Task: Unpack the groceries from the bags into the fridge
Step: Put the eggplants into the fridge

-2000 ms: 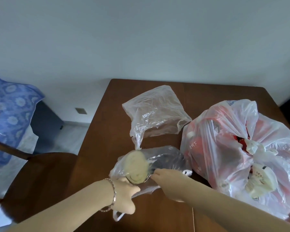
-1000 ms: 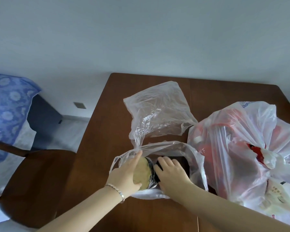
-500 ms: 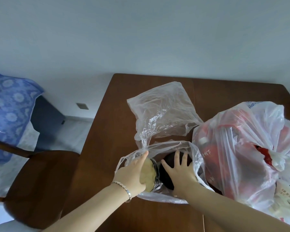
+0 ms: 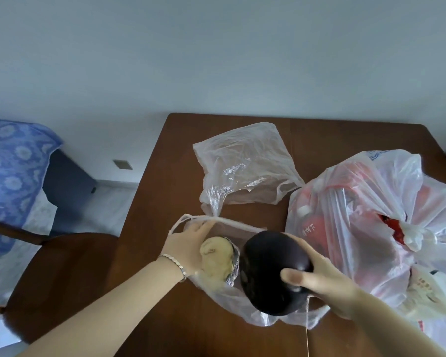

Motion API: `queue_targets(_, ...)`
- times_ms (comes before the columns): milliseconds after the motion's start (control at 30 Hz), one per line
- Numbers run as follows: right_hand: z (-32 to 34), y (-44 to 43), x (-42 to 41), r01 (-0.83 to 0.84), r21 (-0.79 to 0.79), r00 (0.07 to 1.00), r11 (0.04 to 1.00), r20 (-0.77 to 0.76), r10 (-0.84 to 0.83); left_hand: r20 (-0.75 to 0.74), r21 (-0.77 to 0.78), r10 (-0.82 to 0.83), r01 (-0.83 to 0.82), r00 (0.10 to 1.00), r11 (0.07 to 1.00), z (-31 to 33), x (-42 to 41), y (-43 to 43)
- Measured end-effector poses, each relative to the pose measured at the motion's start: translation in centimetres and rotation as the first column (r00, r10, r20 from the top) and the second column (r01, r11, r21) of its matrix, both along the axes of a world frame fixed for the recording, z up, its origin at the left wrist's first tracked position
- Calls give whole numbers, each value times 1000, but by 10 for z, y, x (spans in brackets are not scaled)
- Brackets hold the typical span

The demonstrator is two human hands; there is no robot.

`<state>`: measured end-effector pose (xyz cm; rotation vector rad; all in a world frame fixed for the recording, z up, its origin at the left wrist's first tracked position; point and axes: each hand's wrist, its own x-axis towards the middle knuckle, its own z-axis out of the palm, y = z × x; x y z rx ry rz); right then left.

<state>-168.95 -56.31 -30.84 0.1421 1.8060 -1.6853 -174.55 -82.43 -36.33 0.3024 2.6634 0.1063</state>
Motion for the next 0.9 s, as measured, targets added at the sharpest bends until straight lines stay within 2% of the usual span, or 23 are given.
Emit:
queue_targets(33, -1, 7, 3, 84, -72, 995, 994, 56, -80, -105, 2, -59, 59, 993, 998, 1, 2, 0)
queue_targets(100, -7, 17, 8, 246, -131, 963, 960, 148, -226, -462, 140, -193, 286, 866, 948, -3, 10, 3)
queue_targets(133, -10, 20, 9, 300, -130, 946, 945, 165, -278, -559, 178, -226, 382, 798, 907, -9, 16, 7)
queue_targets(167, -12, 22, 9, 337, -118, 934, 934, 170, -315, -590, 159, -258, 424, 765, 892, -14, 23, 12)
queue_targets(200, -14, 22, 10, 369, -110, 921, 923, 171, -349, -472, 155, -242, 350, 848, 924, -19, 27, 18)
queue_targets(233, -15, 23, 10, 400, -111, 909, 910, 173, -379, -229, 98, -127, 153, 965, 983, -22, 31, 28)
queue_targets(267, -17, 23, 12, 420, -117, 900, 900, 177, -397, 12, -30, 29, -29, 999, 999, -28, 33, 37)
queue_targets(300, -18, 23, 13, 434, -123, 893, 892, 189, -408, 146, -146, 145, -124, 979, 982, -31, 35, 44)
queue_targets(333, -21, 24, 15, 442, -122, 888, 889, 201, -414, 198, -216, 193, -149, 961, 965, -36, 35, 49)
queue_targets(400, -25, 22, 19, 452, -115, 879, 884, 223, -421, 268, -242, 225, -160, 937, 957, -39, 32, 56)
queue_targets(500, -29, 20, 23, 470, -116, 869, 875, 235, -435, 366, -152, 324, -287, 873, 946, -39, 25, 61)
queue_targets(633, -37, 17, 23, 517, -100, 839, 850, 258, -479, 361, -91, 382, -375, 851, 922, -29, 26, 59)
queue_targets(733, -37, 11, 15, 557, -38, 819, 829, 186, -542, 539, 42, 333, -420, 774, 907, -18, 24, 55)
queue_targets(800, -39, 7, 8, 594, -28, 800, 804, 125, -587, 584, 194, 210, -386, 784, 902, -2, 21, 50)
queue_targets(900, -42, 2, -1, 626, -43, 779, 779, 71, -622, 669, 399, 104, -473, 736, 786, 37, 15, 47)
